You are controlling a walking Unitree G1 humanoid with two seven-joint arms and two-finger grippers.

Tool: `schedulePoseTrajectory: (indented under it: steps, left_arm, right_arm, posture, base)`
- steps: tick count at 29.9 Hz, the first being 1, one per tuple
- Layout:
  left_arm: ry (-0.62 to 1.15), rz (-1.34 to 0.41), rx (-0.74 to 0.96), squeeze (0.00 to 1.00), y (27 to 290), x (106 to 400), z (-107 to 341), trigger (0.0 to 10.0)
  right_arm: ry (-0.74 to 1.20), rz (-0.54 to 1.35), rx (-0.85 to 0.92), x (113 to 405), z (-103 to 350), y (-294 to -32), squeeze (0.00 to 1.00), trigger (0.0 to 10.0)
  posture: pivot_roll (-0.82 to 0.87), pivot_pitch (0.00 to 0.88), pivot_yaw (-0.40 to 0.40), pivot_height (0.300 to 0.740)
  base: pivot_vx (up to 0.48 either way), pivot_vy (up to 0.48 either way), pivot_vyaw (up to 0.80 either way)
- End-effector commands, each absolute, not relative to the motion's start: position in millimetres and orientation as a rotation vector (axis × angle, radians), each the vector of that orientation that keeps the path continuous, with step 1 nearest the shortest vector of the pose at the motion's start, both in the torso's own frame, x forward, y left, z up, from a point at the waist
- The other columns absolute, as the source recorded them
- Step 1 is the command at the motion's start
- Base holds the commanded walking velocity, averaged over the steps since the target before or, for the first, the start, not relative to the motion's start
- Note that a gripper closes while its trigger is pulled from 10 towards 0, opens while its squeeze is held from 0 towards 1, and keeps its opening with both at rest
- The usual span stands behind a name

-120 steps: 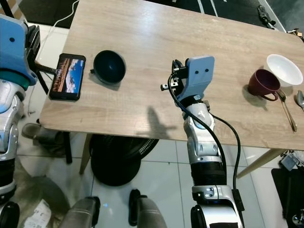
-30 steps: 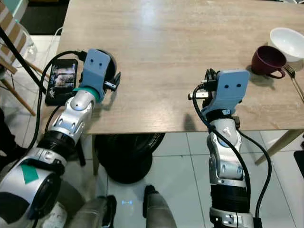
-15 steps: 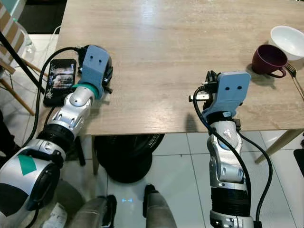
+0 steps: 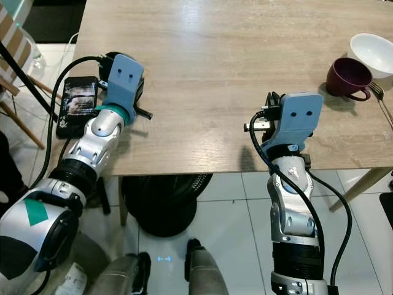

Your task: Setting the table

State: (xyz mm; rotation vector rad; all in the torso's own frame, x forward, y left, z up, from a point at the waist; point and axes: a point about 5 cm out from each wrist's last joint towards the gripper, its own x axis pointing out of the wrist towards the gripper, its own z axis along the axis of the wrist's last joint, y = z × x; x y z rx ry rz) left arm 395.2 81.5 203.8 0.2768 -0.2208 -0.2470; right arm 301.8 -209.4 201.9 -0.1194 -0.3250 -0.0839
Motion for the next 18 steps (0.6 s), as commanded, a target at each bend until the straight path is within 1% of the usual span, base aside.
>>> schedulePoseTrajectory:
  steps: [1, 2, 3, 5, 8, 9, 10, 17, 18]
  left_arm:
    - [-0.271, -0.277, 0.291, 0.00, 77.6, 391.5, 211.8, 5.0]
    - [-0.271, -0.277, 0.291, 0.00, 77.6, 391.5, 211.8, 5.0]
    - [-0.288, -0.275, 0.287, 0.00, 78.5, 391.3, 216.6, 10.0]
    - [-0.314, -0.275, 0.278, 0.00, 79.9, 390.8, 224.4, 10.0]
    - [-0.417, -0.304, 0.243, 0.00, 84.7, 383.6, 255.5, 10.0]
    - [-0.417, -0.304, 0.243, 0.00, 84.7, 383.6, 255.5, 10.0]
    - [-0.440, -0.313, 0.221, 0.00, 91.6, 378.0, 267.3, 10.0]
    - [-0.420, -0.308, 0.192, 0.00, 98.1, 374.2, 268.1, 10.0]
    - [-0.412, -0.289, 0.183, 0.00, 101.4, 373.6, 265.7, 10.0]
  right_arm:
    - [-0.324, -0.118, -0.076, 299.8, 202.4, -213.1, 0.00, 10.0]
    - [-0.324, -0.118, -0.076, 299.8, 202.4, -213.1, 0.00, 10.0]
    - [-0.325, -0.126, -0.064, 299.7, 202.8, -213.6, 0.00, 10.0]
    - [-0.325, -0.139, -0.047, 299.7, 202.8, -214.3, 0.00, 10.0]
    - [-0.327, -0.188, -0.007, 299.0, 202.5, -216.3, 0.00, 10.0]
    - [-0.327, -0.188, -0.007, 299.0, 202.5, -216.3, 0.00, 10.0]
    - [-0.326, -0.212, 0.008, 298.5, 201.3, -217.4, 0.00, 10.0]
    - [-0.317, -0.218, 0.024, 298.4, 198.4, -218.3, 0.00, 10.0]
    - [-0.312, -0.215, 0.032, 298.6, 196.6, -218.5, 0.00, 10.0]
  posture:
    - [-0.05, 0.156, 0.039, 0.740]
    - [-0.05, 0.156, 0.039, 0.740]
    - [-0.05, 0.156, 0.039, 0.740]
    - [-0.03, 0.146, 0.043, 0.740]
    - [-0.02, 0.133, 0.052, 0.740]
    - [-0.02, 0.133, 0.052, 0.740]
    - [-0.01, 0.121, 0.057, 0.740]
    - [0.00, 0.117, 0.057, 0.740]
    - [0.00, 0.106, 0.052, 0.740]
  base:
    - [0.000, 0.000, 0.00]
    - [0.000, 0.000, 0.00]
    - [0.000, 0.000, 0.00]
    - [0.000, 0.000, 0.00]
    - [0.000, 0.000, 0.00]
    - [0.000, 0.000, 0.00]
    - [0.000, 0.000, 0.00]
    - [0.000, 0.000, 0.00]
    - [0.000, 0.000, 0.00]
